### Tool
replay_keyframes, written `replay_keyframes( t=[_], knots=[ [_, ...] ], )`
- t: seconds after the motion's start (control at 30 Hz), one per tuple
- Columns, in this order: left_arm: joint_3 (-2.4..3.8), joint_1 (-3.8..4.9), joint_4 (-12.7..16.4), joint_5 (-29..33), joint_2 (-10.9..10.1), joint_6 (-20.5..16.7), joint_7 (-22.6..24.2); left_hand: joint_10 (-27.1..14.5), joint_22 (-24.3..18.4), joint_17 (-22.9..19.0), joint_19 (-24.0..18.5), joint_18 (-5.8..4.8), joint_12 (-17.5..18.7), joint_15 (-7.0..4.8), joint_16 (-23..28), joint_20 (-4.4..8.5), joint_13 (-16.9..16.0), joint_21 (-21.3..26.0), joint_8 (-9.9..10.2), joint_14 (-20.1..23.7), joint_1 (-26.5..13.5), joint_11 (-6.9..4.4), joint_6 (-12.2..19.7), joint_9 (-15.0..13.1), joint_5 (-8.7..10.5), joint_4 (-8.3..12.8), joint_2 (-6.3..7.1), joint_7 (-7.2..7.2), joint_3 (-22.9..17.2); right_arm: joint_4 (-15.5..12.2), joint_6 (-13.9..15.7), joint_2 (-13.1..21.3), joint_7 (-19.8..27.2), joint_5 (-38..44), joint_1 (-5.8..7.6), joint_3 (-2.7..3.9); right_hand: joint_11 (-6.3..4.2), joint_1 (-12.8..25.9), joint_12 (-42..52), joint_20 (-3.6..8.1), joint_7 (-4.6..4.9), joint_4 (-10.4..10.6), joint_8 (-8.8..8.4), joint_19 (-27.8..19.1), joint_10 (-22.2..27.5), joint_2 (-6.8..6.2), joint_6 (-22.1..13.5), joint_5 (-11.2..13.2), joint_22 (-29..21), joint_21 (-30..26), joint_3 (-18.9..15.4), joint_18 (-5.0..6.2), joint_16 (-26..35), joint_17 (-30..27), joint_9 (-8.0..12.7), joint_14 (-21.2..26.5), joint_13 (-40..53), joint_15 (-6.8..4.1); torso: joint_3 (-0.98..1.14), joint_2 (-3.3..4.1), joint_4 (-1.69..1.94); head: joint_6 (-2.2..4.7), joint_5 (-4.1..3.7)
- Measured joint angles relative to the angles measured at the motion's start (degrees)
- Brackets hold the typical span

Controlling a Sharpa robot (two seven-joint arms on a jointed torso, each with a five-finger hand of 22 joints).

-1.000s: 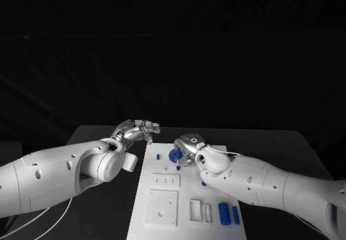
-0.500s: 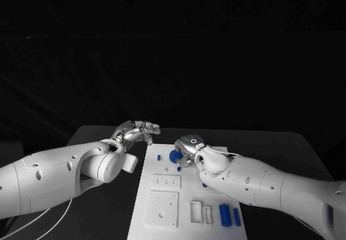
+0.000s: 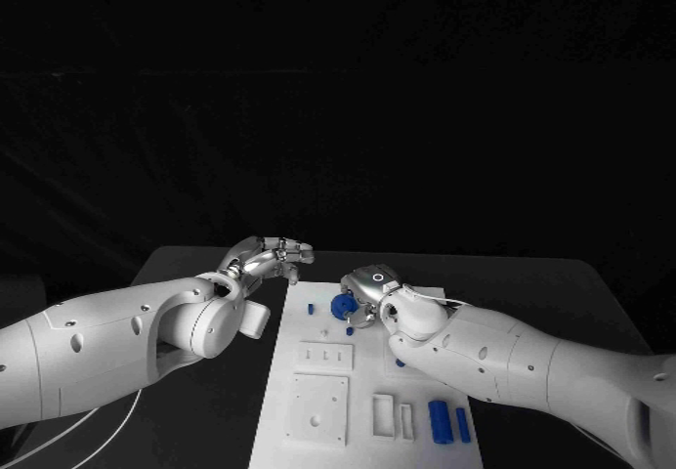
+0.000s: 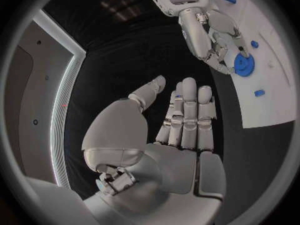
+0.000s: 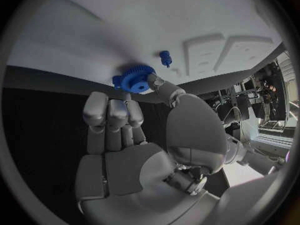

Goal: Assemble the parts on the task board

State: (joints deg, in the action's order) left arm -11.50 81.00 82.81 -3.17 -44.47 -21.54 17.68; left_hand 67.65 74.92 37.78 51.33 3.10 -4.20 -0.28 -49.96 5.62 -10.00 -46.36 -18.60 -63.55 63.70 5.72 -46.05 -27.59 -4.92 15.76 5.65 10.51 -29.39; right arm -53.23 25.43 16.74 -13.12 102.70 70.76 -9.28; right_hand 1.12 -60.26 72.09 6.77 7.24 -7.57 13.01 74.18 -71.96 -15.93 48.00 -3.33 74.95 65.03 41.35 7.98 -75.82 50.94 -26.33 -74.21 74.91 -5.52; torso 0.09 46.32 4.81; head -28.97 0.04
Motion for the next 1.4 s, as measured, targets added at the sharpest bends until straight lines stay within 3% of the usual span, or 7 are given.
replay_keyframes(
  t=[0.37, 0.53, 0.67, 1.0, 1.4],
  knots=[
    [0.0, 0.0, 0.0, 0.0, -0.1, -0.2, 0.0, -0.1, 0.0, -0.2, 0.0, 0.0, 0.0, 0.0, 0.0, -0.01, 0.0, 0.0, 0.2, 0.0, -0.9, 0.12, 0.0, 0.0, 0.0, -0.8, -0.01, 0.0, 0.1, 0.0, -0.9, 0.5, 0.0, -1.4, 0.01, 0.01, -1.01, 0.7, -1.3, -0.02, -0.75, 0.6, -0.39, 0.0, 1.0, -0.67, -1.6, 0.0, 0.0, 0.0, -0.9, 0.01, 0.5, 0.2, 0.2, 0.2, 0.0, -0.15, -0.01, 0.0, 0.02, -0.1, 0.04],
    [0.0, 0.0, 0.0, 0.0, -0.2, -0.2, 0.0, -0.4, 0.0, -0.3, 0.0, -0.02, 0.0, 0.09, -0.2, -0.01, 0.0, 0.0, 0.5, 0.1, -1.2, 0.38, 0.0, 0.0, -0.58, -1.0, 0.16, 0.0, 0.1, -0.4, -1.2, 1.1, 0.2, -2.4, 0.03, 0.02, -1.03, 1.1, -1.3, -0.21, -0.96, 0.9, -0.36, -0.2, 1.1, -0.27, -1.8, 0.0, 0.0, -0.3, -1.0, 0.02, 0.7, 0.2, 0.1, 0.0, 0.0, -0.65, 0.0, 0.0, 0.02, -0.1, 0.14],
    [0.0, 0.01, 0.0, 0.0, -0.3, -0.3, 0.0, -0.4, 0.0, -0.3, 0.0, -0.01, 0.0, 0.09, -0.2, -0.02, 0.0, -0.2, 0.5, 0.1, -1.2, 0.38, 0.0, 0.0, -0.58, -1.0, 0.16, 0.0, 0.1, -0.5, -0.8, 1.5, 0.4, -2.9, 0.03, 0.02, -1.55, 1.1, -1.3, -0.22, -1.36, 1.3, 0.09, -0.2, 0.9, -0.27, -1.4, 0.0, 0.0, -0.3, -0.6, 0.03, 0.9, 0.3, -0.1, -0.1, 0.0, -0.93, -0.01, 0.03, -0.01, -0.13, 0.18],
    [0.0, 0.0, 0.1, 0.0, -0.5, -0.4, 0.0, -0.4, 0.0, -0.3, 0.0, -0.02, 0.0, 0.1, -0.2, -0.02, 0.0, -0.2, 0.5, 0.1, -1.2, 0.37, 0.0, 0.0, -0.58, -1.0, 0.15, 0.0, 0.1, -1.2, -0.3, 2.1, 0.8, -3.8, 0.01, 0.02, -1.55, 1.1, -1.1, -0.22, -1.59, 1.8, 1.02, -0.2, 0.9, -0.27, -0.4, 0.0, 0.0, -0.3, 0.0, 0.08, 0.9, 0.5, -0.5, -0.1, 0.0, -0.93, -0.02, 0.04, -0.03, -0.09, 0.23],
    [0.0, 0.0, 0.1, -0.2, -0.7, -0.7, -0.3, -0.5, 0.0, -0.4, -0.2, -0.02, 0.0, 0.11, -0.2, 0.02, 0.0, -0.2, 0.5, 0.1, -0.8, 0.3, 0.2, -0.1, -1.01, -0.5, 0.54, 0.21, -0.4, -1.9, -0.2, 3.0, 0.9, -4.8, 0.01, 0.02, -1.75, 0.6, -1.1, -0.23, -1.48, 2.5, 1.24, -0.2, 0.7, 1.51, -0.5, -1.2, 0.0, -0.3, 2.1, 0.16, 1.1, 0.8, -0.4, -0.1, 0.0, -0.93, 0.02, 0.04, -0.02, -0.27, 0.19]
  ],
)
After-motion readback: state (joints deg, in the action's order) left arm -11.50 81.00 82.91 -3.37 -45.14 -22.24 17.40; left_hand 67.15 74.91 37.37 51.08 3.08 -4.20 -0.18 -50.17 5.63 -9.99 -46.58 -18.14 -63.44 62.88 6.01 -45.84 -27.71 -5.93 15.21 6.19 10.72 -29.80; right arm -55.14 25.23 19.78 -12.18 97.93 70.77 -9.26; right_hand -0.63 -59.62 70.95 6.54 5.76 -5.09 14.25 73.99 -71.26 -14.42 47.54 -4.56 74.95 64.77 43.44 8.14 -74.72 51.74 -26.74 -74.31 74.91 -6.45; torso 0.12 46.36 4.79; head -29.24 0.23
